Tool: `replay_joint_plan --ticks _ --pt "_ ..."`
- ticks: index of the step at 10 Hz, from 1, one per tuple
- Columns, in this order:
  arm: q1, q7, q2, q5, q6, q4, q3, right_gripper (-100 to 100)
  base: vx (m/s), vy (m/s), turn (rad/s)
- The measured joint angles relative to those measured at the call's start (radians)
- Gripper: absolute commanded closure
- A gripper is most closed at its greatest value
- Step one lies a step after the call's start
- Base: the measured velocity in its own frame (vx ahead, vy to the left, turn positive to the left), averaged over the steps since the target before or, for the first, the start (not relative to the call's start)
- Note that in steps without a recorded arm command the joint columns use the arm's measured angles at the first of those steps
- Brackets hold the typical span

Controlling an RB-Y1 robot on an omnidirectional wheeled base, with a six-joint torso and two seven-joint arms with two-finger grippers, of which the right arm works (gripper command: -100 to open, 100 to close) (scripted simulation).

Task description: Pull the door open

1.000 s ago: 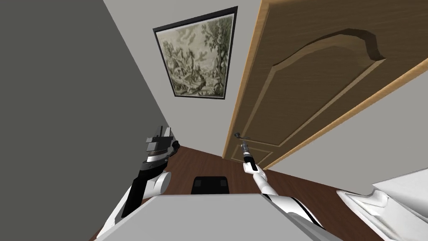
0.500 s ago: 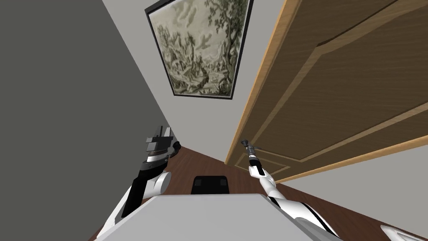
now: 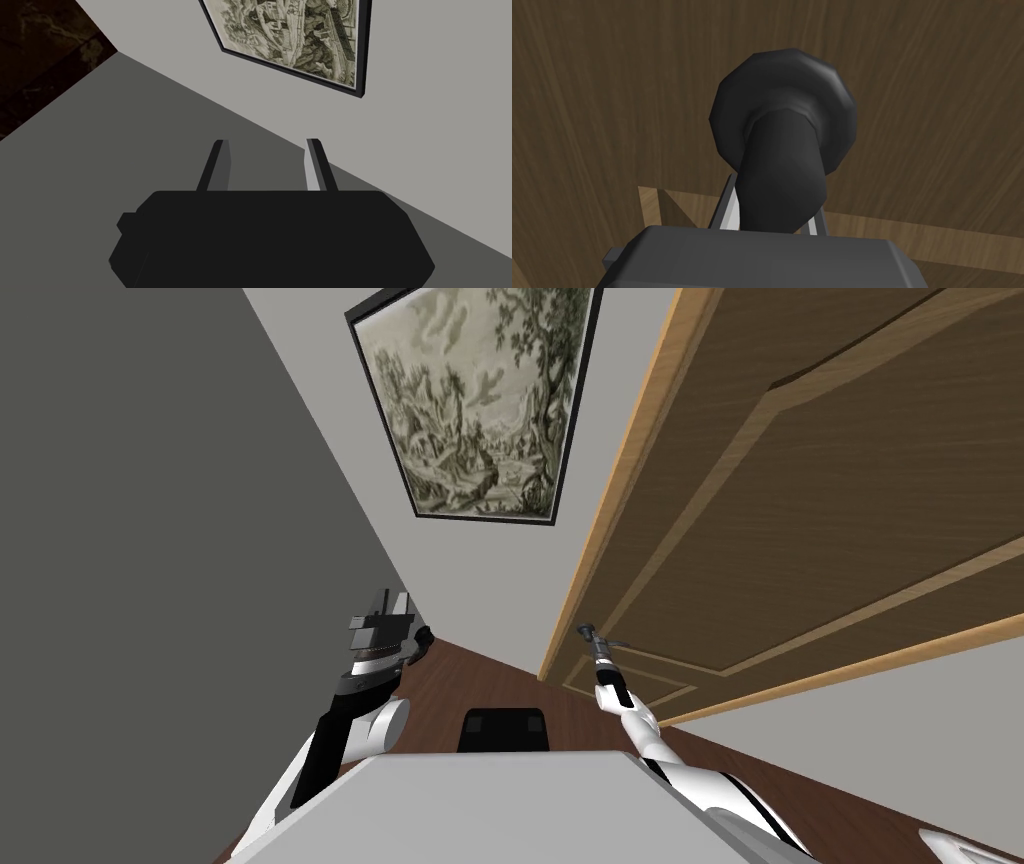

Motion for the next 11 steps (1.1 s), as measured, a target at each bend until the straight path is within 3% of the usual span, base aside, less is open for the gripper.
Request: replay_joint_plan --ticks 2,5,11 --pt "0.001 0.000 0.001 0.000 0.000 0.001 0.000 100 -0.050 -0.021 0.039" --pt "0.009 -0.019 -0.010 0.007 -0.002 -0.016 0.018 100 -0.183 -0.034 0.089" --pt "0.037 -0.091 -0.044 0.035 -0.026 -0.029 0.087 100 -0.216 -0.055 0.113"
